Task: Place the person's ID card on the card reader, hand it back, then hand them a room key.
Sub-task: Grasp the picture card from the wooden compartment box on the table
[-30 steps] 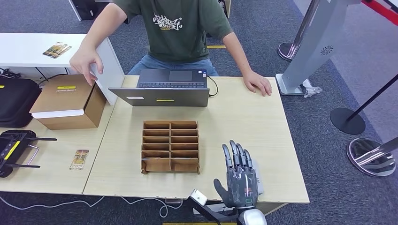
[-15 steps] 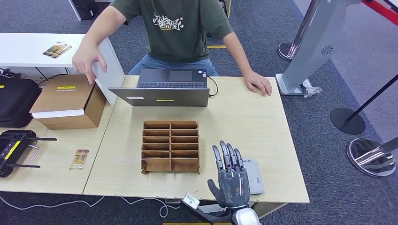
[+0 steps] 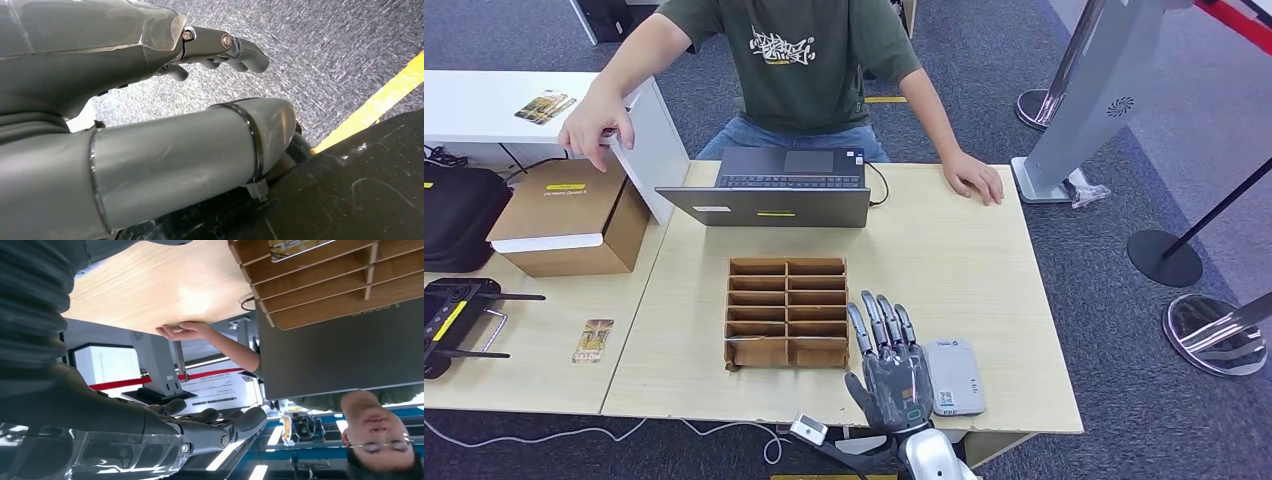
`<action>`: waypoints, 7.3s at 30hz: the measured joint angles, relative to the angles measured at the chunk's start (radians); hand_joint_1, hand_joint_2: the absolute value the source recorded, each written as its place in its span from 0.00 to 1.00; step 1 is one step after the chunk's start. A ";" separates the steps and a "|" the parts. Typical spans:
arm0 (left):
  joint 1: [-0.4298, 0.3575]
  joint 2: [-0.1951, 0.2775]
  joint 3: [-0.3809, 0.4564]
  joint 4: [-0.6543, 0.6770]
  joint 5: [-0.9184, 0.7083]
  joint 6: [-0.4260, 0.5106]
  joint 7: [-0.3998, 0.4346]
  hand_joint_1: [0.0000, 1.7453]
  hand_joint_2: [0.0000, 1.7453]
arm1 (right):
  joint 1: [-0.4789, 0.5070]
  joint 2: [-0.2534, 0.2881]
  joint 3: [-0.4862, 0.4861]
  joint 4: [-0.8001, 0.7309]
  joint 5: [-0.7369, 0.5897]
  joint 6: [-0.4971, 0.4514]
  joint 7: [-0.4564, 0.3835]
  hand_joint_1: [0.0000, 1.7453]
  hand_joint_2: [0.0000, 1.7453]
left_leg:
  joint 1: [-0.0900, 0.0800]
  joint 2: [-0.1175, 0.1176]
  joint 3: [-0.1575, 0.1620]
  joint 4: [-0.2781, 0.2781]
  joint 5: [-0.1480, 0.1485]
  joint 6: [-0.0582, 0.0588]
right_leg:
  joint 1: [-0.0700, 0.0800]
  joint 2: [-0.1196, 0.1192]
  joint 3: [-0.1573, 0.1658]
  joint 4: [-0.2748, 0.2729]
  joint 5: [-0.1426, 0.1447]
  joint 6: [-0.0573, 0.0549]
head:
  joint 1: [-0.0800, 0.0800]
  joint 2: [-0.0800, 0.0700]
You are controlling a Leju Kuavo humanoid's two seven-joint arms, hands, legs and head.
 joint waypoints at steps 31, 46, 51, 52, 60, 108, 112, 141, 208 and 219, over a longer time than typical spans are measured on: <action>0.000 0.002 0.010 0.000 0.000 0.005 -0.012 0.00 0.00 | -0.193 0.072 0.077 0.272 -0.012 0.011 0.007 0.00 1.00 | 0.000 0.000 0.000 0.000 0.000 0.000 | 0.000 0.000 0.000 0.000 0.000 0.000 | 0.000 0.000; 0.001 0.002 0.022 0.000 0.016 -0.001 -0.011 0.00 0.00 | -0.213 0.072 0.133 0.230 0.008 0.313 0.120 0.00 1.00 | 0.000 0.000 0.000 0.000 0.000 0.000 | 0.000 0.000 0.000 0.000 0.000 0.000 | 0.000 0.000; 0.001 0.002 0.025 0.000 0.018 -0.002 -0.011 0.00 0.00 | -0.211 0.072 0.137 0.192 0.008 0.335 0.122 0.00 1.00 | 0.000 0.000 0.000 0.000 0.000 0.000 | 0.000 0.000 0.000 0.000 0.000 0.000 | 0.000 0.000; 0.001 0.002 0.025 0.000 0.018 -0.003 -0.011 0.00 0.00 | -0.210 0.072 0.137 0.184 0.007 0.338 0.121 0.00 1.00 | 0.000 0.000 0.000 0.000 0.000 0.000 | 0.000 0.000 0.000 0.000 0.000 0.000 | 0.000 0.000; 0.001 0.002 0.026 0.000 0.015 -0.002 -0.011 0.00 0.00 | -0.203 0.072 0.140 0.134 0.006 0.360 0.118 0.00 1.00 | 0.000 0.000 0.000 0.000 0.000 0.000 | 0.000 0.000 0.000 0.000 0.000 0.000 | 0.000 0.000; -0.006 0.004 0.025 0.000 -0.018 -0.033 0.009 0.00 0.00 | -0.219 0.073 0.127 0.141 -0.008 0.401 0.205 0.00 1.00 | 0.000 0.000 0.000 0.000 0.000 0.000 | 0.000 0.000 0.000 0.000 0.000 0.000 | 0.000 0.000; -0.006 0.003 0.025 0.000 -0.018 -0.029 0.012 0.00 0.00 | -0.216 0.074 0.127 0.141 0.001 0.398 0.234 0.00 1.00 | 0.000 0.000 0.000 0.000 0.000 0.000 | 0.000 0.000 0.000 0.000 0.000 0.000 | 0.000 0.000; -0.012 -0.002 0.025 0.000 -0.013 -0.014 0.022 0.00 0.00 | -0.292 0.139 0.105 0.306 -0.091 0.307 0.233 0.00 1.00 | 0.000 0.000 0.000 0.000 0.000 0.000 | 0.000 0.000 0.000 0.000 0.000 0.000 | 0.000 0.000; -0.011 0.000 0.043 0.000 0.008 -0.002 0.016 0.00 0.00 | -0.250 0.124 0.121 0.249 -0.066 0.411 0.259 0.00 1.00 | 0.000 0.000 0.000 0.000 0.000 0.000 | 0.000 0.000 -0.001 0.000 0.000 0.000 | 0.000 0.000; -0.011 0.000 0.044 0.000 0.012 0.000 0.011 0.00 0.00 | -0.250 0.124 0.121 0.246 -0.084 0.414 0.256 0.00 1.00 | 0.000 0.000 0.000 0.000 0.000 0.000 | 0.000 0.000 -0.001 0.000 0.000 0.000 | 0.000 0.000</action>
